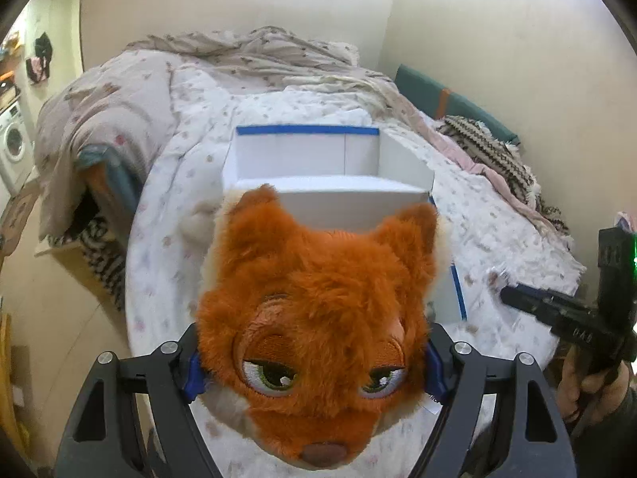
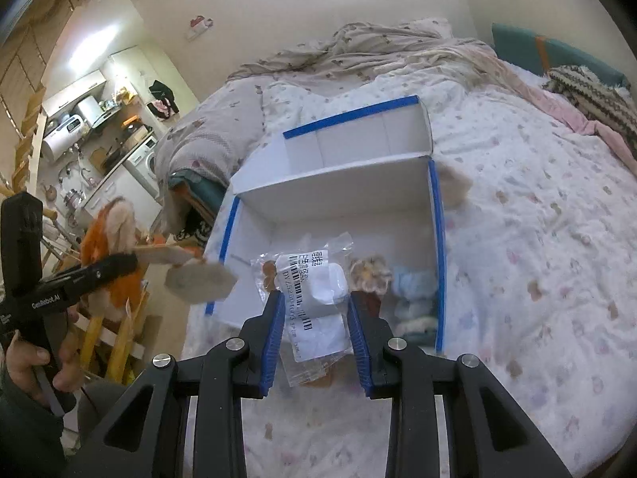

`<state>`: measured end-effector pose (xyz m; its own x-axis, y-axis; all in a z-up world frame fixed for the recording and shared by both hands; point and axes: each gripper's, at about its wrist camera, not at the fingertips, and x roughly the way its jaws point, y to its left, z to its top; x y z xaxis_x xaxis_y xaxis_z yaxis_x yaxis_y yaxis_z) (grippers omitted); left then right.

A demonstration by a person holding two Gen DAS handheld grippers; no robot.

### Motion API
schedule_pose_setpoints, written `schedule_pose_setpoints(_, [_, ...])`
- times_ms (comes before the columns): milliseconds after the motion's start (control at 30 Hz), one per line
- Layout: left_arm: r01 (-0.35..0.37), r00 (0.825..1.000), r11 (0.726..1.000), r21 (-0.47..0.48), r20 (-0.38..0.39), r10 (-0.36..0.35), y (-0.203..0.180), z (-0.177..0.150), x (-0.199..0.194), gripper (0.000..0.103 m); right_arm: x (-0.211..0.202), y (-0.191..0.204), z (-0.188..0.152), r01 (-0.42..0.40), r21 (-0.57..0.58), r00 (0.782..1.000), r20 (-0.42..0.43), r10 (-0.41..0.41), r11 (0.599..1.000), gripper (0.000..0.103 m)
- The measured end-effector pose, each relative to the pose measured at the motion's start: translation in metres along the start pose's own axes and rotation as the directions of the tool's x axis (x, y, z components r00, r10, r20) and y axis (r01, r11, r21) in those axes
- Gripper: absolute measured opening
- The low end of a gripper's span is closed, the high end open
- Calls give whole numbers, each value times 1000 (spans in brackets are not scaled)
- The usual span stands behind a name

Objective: Organize soft objects
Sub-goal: 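Carry the fox with the left tool while the right tool carries the packet into the box, then open both tools to release the fox and packet inside the box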

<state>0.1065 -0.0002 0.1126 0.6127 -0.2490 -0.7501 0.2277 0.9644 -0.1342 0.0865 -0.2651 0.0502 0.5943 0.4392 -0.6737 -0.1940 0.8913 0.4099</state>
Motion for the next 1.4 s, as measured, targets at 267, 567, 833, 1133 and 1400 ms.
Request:
schedule_pose_setpoints(267, [-9, 1000, 999, 31, -10, 9, -18, 26, 87, 79, 66, -28, 20, 77, 23, 996, -41, -76, 997, 34])
schedule_pose_setpoints(567, [-27, 983, 1000, 14, -180, 29, -12, 4, 197, 80, 131, -63, 12, 143, 81, 980, -149, -130, 986, 34])
schedule_pose_setpoints(833, [-47, 963, 998, -44, -266, 34, 5, -19, 227, 81, 143, -59, 3, 161, 33, 972, -176, -153, 986, 34])
schedule_pose_setpoints(1133, [-57, 965, 993, -107, -260, 27, 18, -20, 215, 91, 130, -57, 3, 108, 83, 987, -127, -97, 991, 66])
schedule_pose_setpoints(1400, [-55, 972, 992, -117, -232, 27, 21, -15, 178, 91, 101, -44, 0, 92, 80, 993, -81, -86, 993, 66])
